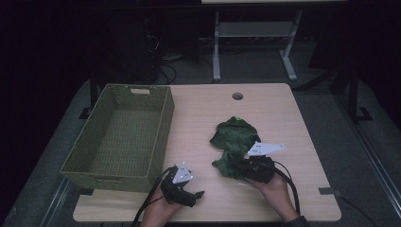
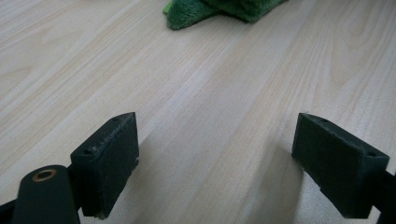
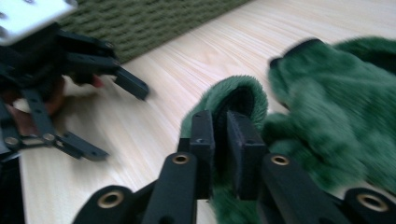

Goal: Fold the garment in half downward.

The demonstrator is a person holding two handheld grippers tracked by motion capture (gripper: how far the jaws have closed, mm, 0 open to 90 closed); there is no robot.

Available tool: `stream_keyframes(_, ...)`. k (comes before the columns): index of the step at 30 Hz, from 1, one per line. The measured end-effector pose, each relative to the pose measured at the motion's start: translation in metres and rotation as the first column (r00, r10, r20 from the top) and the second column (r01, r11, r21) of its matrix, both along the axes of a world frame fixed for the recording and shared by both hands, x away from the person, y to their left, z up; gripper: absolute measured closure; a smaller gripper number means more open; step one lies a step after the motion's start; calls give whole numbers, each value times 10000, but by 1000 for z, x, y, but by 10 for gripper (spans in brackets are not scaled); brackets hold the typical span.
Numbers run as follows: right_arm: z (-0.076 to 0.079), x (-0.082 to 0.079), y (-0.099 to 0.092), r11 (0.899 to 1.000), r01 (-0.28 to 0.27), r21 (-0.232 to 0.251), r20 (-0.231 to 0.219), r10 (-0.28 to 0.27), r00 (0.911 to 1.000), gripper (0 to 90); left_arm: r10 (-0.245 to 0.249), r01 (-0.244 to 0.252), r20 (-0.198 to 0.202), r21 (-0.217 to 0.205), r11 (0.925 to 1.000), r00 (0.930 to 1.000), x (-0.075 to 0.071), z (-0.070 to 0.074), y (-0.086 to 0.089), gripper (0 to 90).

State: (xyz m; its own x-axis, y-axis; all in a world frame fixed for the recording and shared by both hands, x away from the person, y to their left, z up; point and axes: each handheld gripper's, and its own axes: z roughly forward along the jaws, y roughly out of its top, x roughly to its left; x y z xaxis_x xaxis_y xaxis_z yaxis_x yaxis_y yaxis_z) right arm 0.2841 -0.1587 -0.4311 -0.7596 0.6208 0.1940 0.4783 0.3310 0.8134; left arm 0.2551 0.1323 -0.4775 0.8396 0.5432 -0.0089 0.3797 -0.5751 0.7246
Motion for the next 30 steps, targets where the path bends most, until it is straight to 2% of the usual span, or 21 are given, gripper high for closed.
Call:
stream_keyframes(2, -2, 0, -6, 9998, 151, -142, 26, -150, 9999, 753, -38, 38, 6, 48, 10000, 10000, 0, 0, 0, 140)
stream_keyframes(6, -2, -1, -17, 9985, 473, -262, -14, -473, 9989, 749, -92, 92, 22, 110, 9999, 10000, 1, 0, 0, 140)
stream_keyframes(10, 4, -2, -26, 9960, 757, -471, 308, -743, 9968, 747, -101, 100, 23, 110, 9999, 9999, 1, 0, 0, 140)
stream_keyframes(13, 11, -5, -33, 9951, 908, -381, 557, -886, 9945, 775, -64, 64, 7, 7, 10000, 10000, 1, 0, 0, 140)
stream_keyframes(15, 16, -3, -33, 9963, 842, -185, 757, -825, 9937, 804, -133, 132, 68, 100, 9999, 9999, 2, 0, 0, 140)
stream_keyframes(16, 18, -1, -32, 9962, 827, -263, 879, -801, 9929, 814, -133, 132, 68, 100, 9999, 9999, 2, 0, 0, 140)
stream_keyframes(19, 20, 8, -27, 9971, 731, -214, 887, -709, 9935, 836, -124, 123, 50, 90, 9999, 9999, 2, 0, 0, 140)
stream_keyframes(24, 13, 19, -16, 9979, 617, -177, 612, -605, 9963, 840, -157, 156, 47, 157, 9998, 9999, 2, 1, 0, 139)
stream_keyframes(29, -2, 23, -11, 9924, 694, -1012, 222, -675, 9975, 841, -150, 149, 48, 129, 9998, 9999, 2, 0, 0, 139)
stream_keyframes(30, -2, 23, -11, 9924, 694, -1012, 222, -675, 9975, 841, -150, 149, 48, 129, 9998, 9999, 2, 0, 0, 138)
